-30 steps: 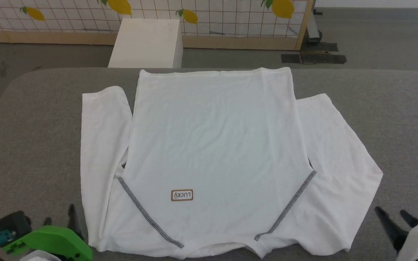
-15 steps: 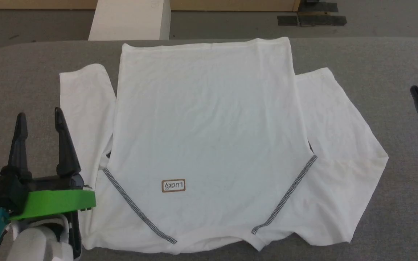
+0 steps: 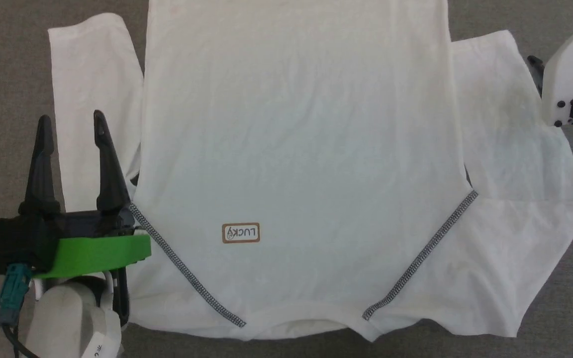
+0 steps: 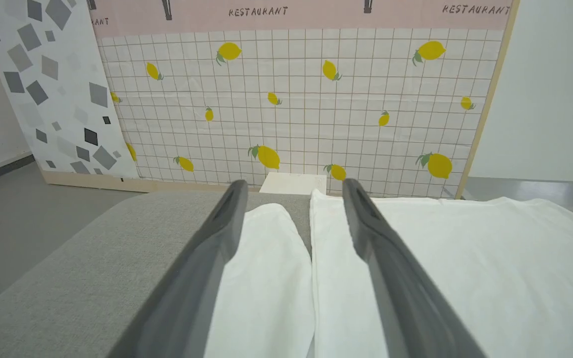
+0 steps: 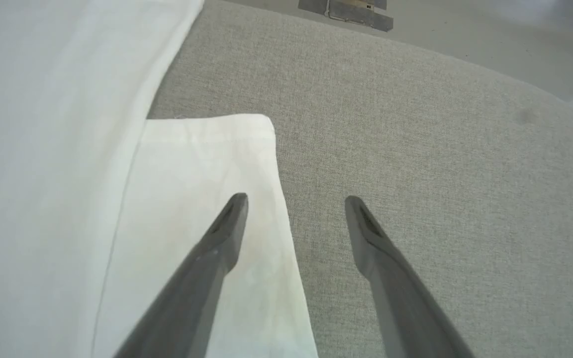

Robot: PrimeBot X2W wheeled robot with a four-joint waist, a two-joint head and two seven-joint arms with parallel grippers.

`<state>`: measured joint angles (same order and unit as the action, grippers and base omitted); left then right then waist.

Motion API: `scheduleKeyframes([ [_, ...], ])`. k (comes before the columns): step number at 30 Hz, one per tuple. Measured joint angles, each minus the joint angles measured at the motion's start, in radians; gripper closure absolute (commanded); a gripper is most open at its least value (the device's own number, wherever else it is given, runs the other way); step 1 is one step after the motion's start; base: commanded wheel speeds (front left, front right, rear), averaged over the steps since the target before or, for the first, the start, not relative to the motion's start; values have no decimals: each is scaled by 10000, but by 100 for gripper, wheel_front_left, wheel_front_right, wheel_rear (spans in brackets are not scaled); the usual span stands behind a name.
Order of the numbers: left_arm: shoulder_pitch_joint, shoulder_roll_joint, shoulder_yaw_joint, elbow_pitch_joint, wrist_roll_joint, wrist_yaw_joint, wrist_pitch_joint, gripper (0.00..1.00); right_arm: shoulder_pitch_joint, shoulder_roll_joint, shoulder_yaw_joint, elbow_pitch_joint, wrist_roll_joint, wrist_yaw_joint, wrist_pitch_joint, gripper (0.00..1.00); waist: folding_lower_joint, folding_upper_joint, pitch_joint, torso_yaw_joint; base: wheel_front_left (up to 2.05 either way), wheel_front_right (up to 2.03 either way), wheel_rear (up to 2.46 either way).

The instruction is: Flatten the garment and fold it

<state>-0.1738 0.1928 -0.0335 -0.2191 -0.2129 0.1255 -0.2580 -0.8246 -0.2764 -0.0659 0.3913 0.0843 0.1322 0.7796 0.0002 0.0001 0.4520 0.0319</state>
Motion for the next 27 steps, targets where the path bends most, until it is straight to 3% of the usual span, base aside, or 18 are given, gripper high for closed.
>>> scheduleKeyframes([
  [9, -131, -598, 424, 194, 178, -510, 0, 0, -992, -19, 570, 1312, -433, -4, -105, 0, 0, 0, 975, 492, 0, 0, 0],
  [10, -131, -652, 487, 211, 215, -558, 0, 0, -1092, -42, 591, 1396, -391, -4, -42, 52, 0, 0, 1026, 541, 0, 0, 0],
  [11, -130, -696, 537, 236, 244, -608, 0, 0, -1180, -65, 573, 1455, -290, -4, -42, 95, 0, 0, 1052, 582, 0, 0, 0],
  [12, -128, -721, 577, 265, 286, -639, 0, 0, -1211, -96, 531, 1532, -190, -4, -36, 100, 0, 0, 1048, 601, 0, 0, 0],
  [19, -91, -1016, 928, 445, 422, -899, 0, 0, -456, -395, -376, 1375, 1152, 2, -813, 100, 0, 0, 571, 600, 0, 0, 0],
  [27, 744, -1241, 1379, 451, 464, -999, 0, 0, 2380, -1168, -3877, 207, 1971, 0, -1229, 100, -2, 0, -667, 316, 0, 0, 0],
])
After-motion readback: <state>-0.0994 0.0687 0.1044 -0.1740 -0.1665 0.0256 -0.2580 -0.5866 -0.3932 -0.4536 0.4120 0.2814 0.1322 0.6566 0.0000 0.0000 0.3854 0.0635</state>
